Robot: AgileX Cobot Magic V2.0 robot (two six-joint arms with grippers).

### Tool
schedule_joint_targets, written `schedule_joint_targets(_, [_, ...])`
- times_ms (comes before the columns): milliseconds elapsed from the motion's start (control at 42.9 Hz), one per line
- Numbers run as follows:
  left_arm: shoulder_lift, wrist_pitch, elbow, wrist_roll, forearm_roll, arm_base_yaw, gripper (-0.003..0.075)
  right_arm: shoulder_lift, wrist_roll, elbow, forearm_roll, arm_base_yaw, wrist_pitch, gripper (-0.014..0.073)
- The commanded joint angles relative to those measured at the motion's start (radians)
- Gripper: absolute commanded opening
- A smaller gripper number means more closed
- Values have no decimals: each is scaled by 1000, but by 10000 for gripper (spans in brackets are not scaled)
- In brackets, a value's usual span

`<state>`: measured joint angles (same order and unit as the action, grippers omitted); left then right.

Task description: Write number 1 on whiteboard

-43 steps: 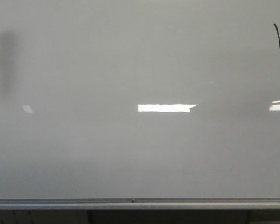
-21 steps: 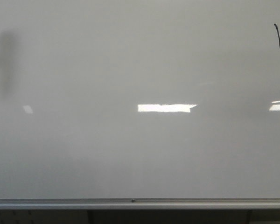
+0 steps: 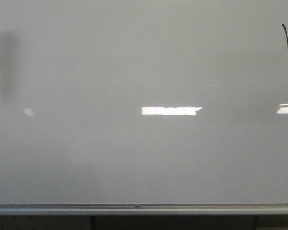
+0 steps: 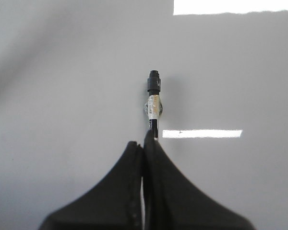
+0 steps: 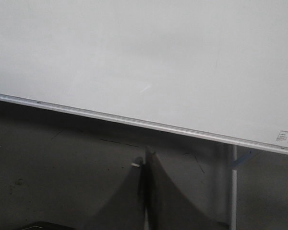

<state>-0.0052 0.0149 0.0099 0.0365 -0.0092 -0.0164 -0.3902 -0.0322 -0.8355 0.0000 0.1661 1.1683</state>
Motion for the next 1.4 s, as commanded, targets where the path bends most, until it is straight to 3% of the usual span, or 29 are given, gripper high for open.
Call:
schedule_joint_targets(0, [-17,-85,22,0,1,-3,-20,-8,-3,-22,-12,-4,-57,-97])
schedule_joint_targets(187, [-17,-85,22,0,1,-3,-20,68,44,87,8,-58,-235,-95])
schedule_joint_targets(373, [-17,-85,22,0,1,-3,-20,218,68,343,50,-164,-606,-95])
schedule_joint_targets(536, [-17,-85,22,0,1,-3,-20,328,68,542,51,-193,-854,-95])
schedule_joint_targets(910, [-17,-85,22,0,1,-3,-20,417,67,835,61,-214,-1214,-95])
schedule_joint_targets(1376, [-17,-85,22,0,1,-3,-20,417,67,839,68,-224,-1231,-95])
